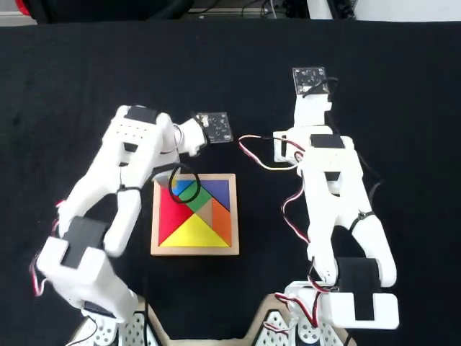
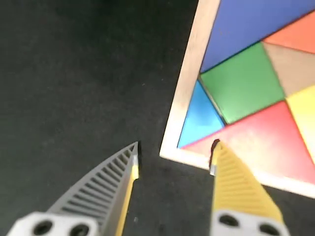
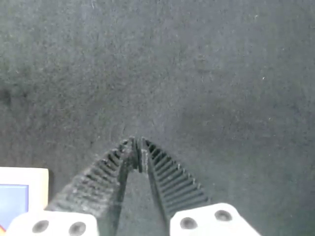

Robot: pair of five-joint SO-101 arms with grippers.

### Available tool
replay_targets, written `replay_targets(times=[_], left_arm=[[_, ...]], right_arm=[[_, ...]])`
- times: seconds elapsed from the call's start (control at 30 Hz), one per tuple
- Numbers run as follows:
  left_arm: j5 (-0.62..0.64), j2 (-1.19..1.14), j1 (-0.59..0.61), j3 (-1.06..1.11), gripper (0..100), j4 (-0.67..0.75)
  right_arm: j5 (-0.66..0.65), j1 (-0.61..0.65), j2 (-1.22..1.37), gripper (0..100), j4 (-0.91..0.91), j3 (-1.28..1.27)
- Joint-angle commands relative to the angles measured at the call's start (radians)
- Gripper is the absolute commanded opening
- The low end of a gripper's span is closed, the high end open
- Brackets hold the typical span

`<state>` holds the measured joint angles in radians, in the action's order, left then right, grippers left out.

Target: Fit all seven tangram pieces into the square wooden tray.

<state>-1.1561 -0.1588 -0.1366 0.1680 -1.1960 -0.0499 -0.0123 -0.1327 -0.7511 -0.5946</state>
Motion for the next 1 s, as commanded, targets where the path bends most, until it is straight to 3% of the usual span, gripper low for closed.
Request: replay_targets(times=[0.0, 0.1, 0.17, 0.37, 0.47, 0.53, 0.63, 0.97], left_arm=[[0.009, 0.209, 0.002, -0.064, 24, -0.100], [0.029, 0.393, 0.019, -0.073, 23, -0.166], [0.110, 0.519, 0.051, -0.065, 23, -0.140], [0.684, 0.729, 0.232, 0.117, 23, 0.014], [0.905, 0.796, 0.311, 0.286, 12, 0.091], [0.937, 0.842, 0.323, 0.357, 2, 0.196], [0.944, 0.925, 0.331, 0.318, 6, 0.252], [0.945, 1.369, 0.321, 0.085, 3, -0.046]], right_arm=[[0.009, -0.012, -0.050, 1.2, 0.014, 0.004], [0.011, -0.012, -0.050, 1.3, 0.014, 0.002], [0.011, -0.012, -0.050, 1.4, 0.014, 0.002], [0.003, -0.011, -0.050, 1.5, 0.014, 0.002], [0.011, -0.011, -0.062, 1.5, 0.006, 0.015], [0.011, -0.011, -0.093, 1.2, -0.028, 0.051], [0.011, -0.011, -0.191, 1.2, -0.176, 0.153], [0.003, -0.011, -0.668, 1.5, -0.535, 0.417]])
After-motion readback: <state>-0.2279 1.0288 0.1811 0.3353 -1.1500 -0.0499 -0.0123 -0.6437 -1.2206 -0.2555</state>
